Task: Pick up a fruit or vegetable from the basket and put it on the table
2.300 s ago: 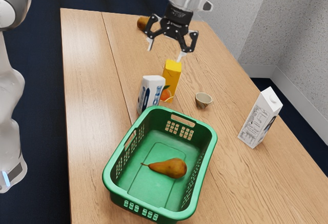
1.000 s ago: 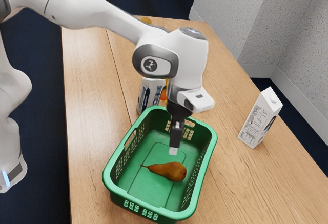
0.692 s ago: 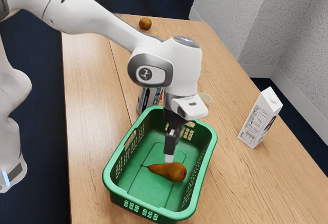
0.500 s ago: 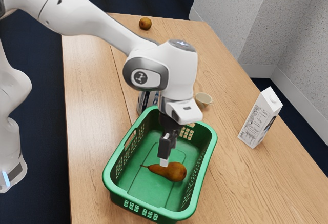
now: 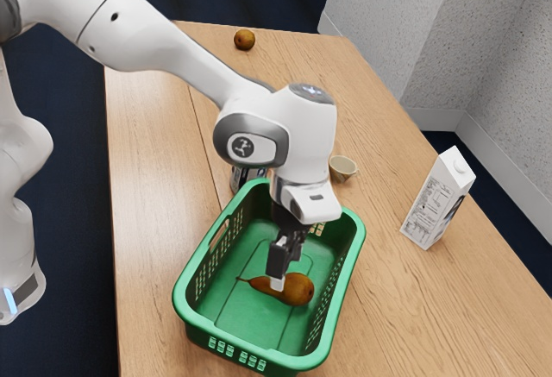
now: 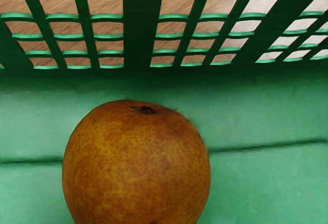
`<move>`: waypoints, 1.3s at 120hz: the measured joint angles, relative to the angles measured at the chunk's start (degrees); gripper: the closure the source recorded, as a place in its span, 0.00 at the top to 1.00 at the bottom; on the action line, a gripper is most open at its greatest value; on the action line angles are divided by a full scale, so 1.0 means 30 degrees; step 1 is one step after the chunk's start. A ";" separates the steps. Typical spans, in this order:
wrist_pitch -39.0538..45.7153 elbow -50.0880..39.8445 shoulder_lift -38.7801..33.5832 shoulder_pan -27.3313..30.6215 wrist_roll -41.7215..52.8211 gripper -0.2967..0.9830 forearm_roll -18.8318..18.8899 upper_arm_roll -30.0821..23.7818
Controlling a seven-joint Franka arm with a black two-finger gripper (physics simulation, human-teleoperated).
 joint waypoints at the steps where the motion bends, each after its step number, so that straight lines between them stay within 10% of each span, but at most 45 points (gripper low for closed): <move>1: 0.0025 0.0003 0.0006 0.0002 0.0019 0.77 0.0000 -0.0002; 105: 0.2048 -0.0061 0.1985 0.0068 0.1040 0.77 -0.0820 -0.0042; 126: 0.2456 -0.0059 0.1952 -0.0033 0.0975 0.51 -0.1017 -0.0011; 156: 0.3008 -0.0058 0.1819 -0.0005 0.0530 0.47 -0.1055 -0.0037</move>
